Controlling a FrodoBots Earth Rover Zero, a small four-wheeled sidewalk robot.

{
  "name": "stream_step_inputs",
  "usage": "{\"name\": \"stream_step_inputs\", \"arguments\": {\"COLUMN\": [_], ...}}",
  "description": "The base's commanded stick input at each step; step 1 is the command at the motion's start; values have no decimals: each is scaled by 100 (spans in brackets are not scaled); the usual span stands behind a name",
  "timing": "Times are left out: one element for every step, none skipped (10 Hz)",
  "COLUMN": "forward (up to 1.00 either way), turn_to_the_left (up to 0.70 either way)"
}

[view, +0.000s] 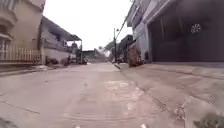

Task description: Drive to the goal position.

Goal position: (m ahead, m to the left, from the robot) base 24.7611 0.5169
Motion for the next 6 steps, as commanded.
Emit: {"name": "stream_step_inputs", "arguments": {"forward": [100, 100, 100, 100, 100, 100], "turn_to_the_left": [0, 0, 0, 0, 0, 0]}}
